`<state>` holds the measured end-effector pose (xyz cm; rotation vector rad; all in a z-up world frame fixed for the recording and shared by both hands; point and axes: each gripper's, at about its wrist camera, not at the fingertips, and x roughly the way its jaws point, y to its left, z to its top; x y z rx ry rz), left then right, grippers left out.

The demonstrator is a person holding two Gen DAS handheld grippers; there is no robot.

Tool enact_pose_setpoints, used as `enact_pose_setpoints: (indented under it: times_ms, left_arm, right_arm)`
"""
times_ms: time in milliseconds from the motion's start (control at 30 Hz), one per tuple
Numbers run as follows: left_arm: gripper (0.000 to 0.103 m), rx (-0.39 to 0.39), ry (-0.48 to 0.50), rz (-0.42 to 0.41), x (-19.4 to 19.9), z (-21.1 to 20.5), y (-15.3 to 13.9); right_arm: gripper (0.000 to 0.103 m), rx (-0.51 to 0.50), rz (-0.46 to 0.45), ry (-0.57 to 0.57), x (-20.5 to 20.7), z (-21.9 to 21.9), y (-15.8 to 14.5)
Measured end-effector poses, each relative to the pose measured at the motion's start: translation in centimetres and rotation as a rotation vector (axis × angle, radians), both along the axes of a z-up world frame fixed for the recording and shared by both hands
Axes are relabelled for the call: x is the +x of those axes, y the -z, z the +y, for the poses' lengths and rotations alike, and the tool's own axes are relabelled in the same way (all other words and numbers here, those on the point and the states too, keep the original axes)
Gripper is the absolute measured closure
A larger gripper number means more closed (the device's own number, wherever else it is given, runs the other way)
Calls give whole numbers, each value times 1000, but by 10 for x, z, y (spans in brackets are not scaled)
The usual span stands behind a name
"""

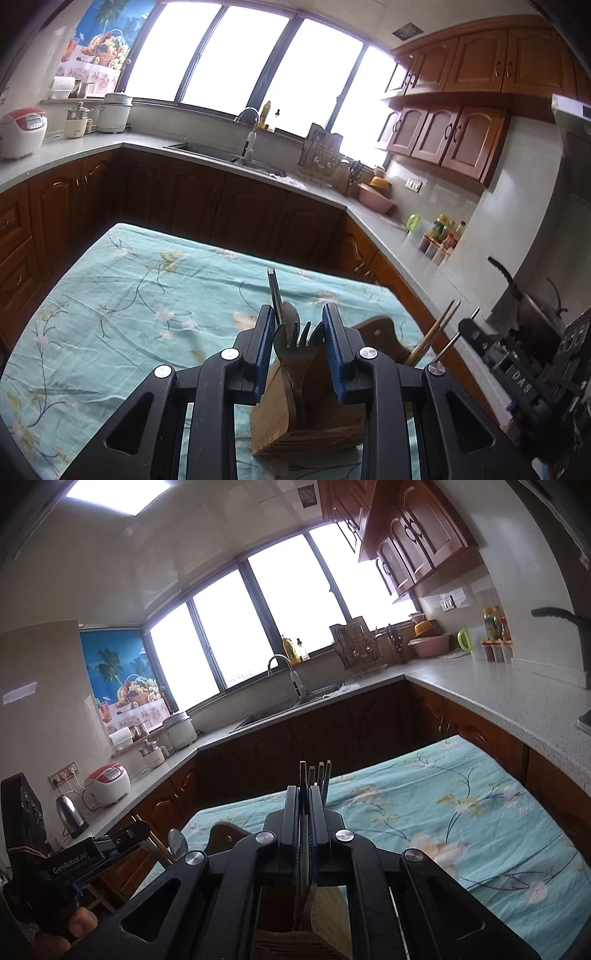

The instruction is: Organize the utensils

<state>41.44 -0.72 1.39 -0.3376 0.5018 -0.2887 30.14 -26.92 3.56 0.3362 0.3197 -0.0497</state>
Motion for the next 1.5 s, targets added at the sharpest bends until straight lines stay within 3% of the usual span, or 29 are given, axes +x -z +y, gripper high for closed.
enact_pose_setpoints:
  times_ms: [167, 933, 1000, 1067, 1100, 1200, 1267, 1333, 1500]
  left_arm:
    - [77, 34, 6, -3, -4, -5, 1]
    - [74, 39, 14, 1, -13, 3, -1]
    - [69, 40, 15, -2, -15, 1, -2]
    - [62, 41, 12, -5, -17, 1, -3]
    - [61, 41, 11, -6, -18, 1, -3]
    - [55, 42, 10, -6, -20, 2, -4]
    - [48, 44, 5, -12, -24, 3, -5]
    - [39, 47, 0, -22, -30, 4, -6]
    - [25, 42, -3, -23, -42, 10, -5]
  right_arm:
    - [99, 13, -1, -2, -1, -3, 2]
    - [91, 44, 27, -24, 2, -6, 3]
    - [83, 51, 31, -22, 2, -7, 4]
    - [64, 59, 30, -24, 2, -8, 3]
    - [59, 61, 28, -22, 1, -8, 3]
    - [55, 64, 21, -24, -2, -8, 2]
    - [39, 70, 19, -22, -3, -8, 1]
    - [30, 70, 12, -14, -6, -9, 0]
    - [19, 70, -4, -6, -15, -10, -5]
